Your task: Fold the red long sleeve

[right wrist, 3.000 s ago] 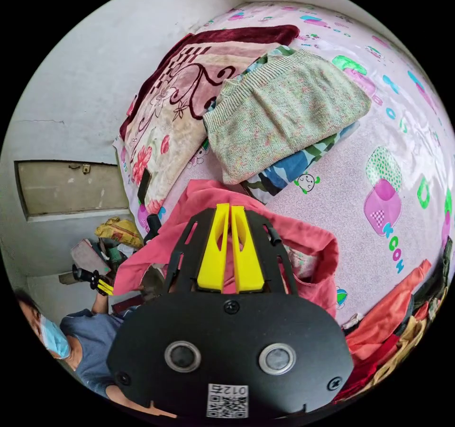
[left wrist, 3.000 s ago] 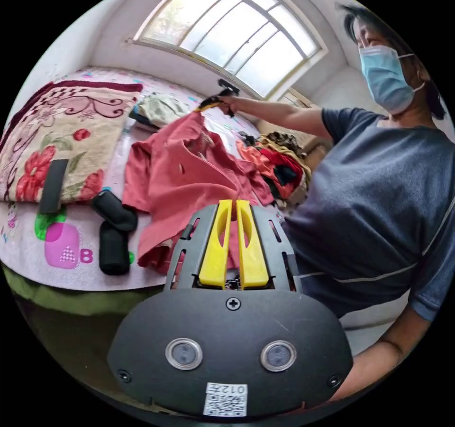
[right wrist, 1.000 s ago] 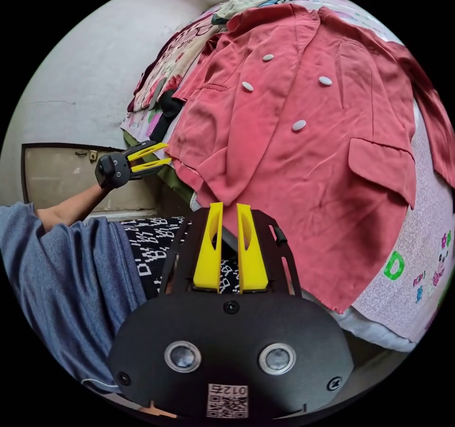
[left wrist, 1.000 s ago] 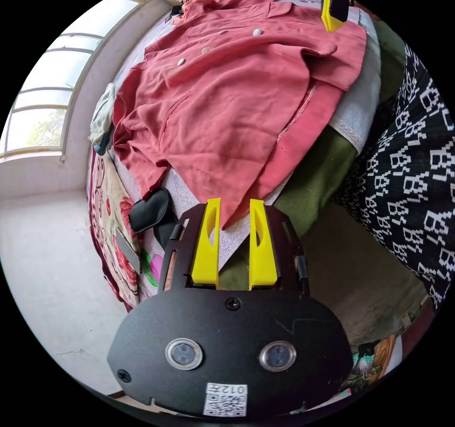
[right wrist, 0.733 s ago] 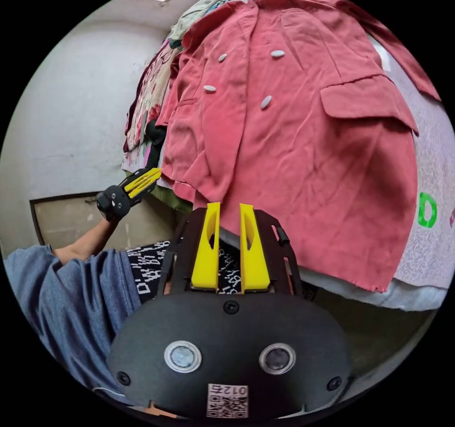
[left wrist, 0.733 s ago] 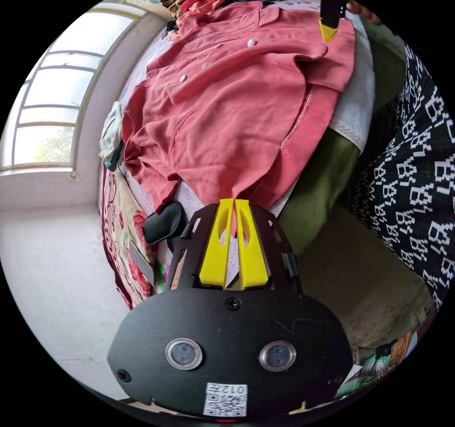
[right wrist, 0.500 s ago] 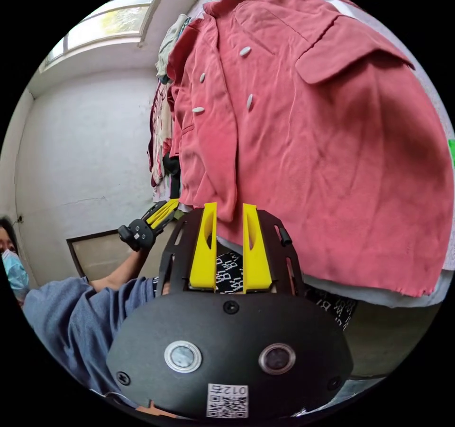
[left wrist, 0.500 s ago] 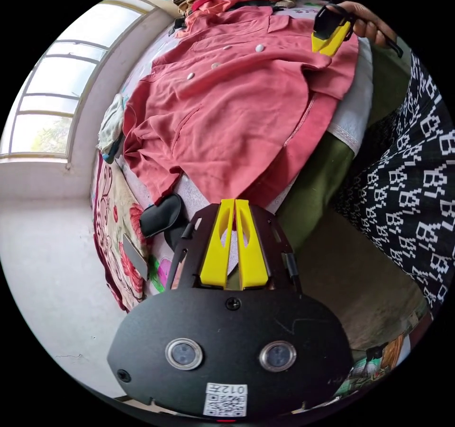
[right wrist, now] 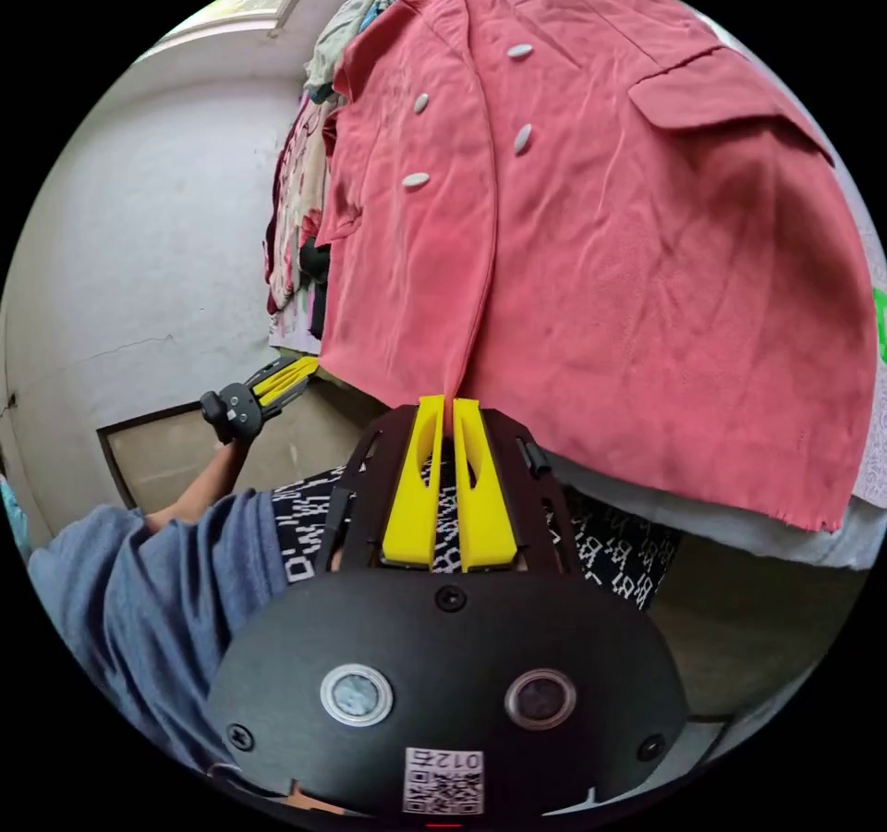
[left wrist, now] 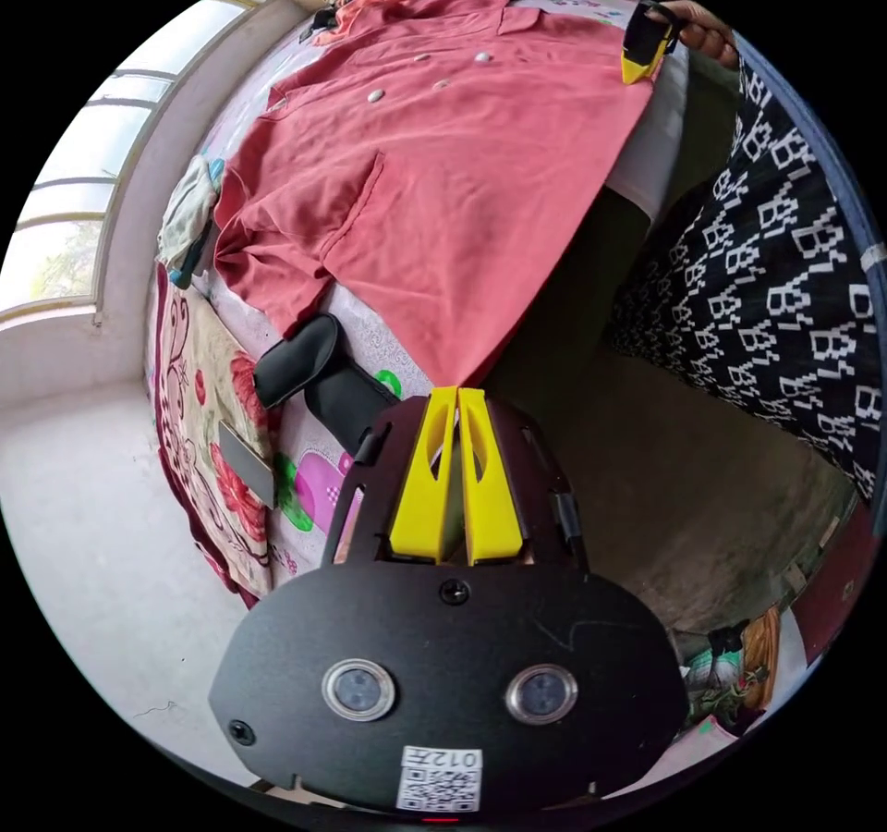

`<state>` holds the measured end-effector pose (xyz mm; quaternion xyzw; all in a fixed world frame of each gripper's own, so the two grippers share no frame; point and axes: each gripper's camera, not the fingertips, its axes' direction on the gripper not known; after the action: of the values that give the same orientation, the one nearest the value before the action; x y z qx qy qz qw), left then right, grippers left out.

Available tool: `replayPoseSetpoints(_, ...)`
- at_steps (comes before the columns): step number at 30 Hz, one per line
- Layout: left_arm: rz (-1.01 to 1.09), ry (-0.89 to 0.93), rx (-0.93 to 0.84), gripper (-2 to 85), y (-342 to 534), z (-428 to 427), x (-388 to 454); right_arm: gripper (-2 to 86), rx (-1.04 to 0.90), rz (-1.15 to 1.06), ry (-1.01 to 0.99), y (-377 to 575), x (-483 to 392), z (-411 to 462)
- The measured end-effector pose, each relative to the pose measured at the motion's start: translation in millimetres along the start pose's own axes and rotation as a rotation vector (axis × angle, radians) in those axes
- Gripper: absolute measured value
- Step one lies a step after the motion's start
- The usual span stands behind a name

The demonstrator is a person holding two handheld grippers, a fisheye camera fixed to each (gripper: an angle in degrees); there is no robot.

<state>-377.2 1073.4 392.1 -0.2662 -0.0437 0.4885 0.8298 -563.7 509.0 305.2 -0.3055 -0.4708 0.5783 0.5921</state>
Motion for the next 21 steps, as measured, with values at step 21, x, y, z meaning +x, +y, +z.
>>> replayPoseSetpoints(21, -0.255, 0.282, 0.270, 0.1, -134.4, -24.7, -96.4, 0.5, 0.131, -0.473, 0.505, -52.2, -180.4, 0.4)
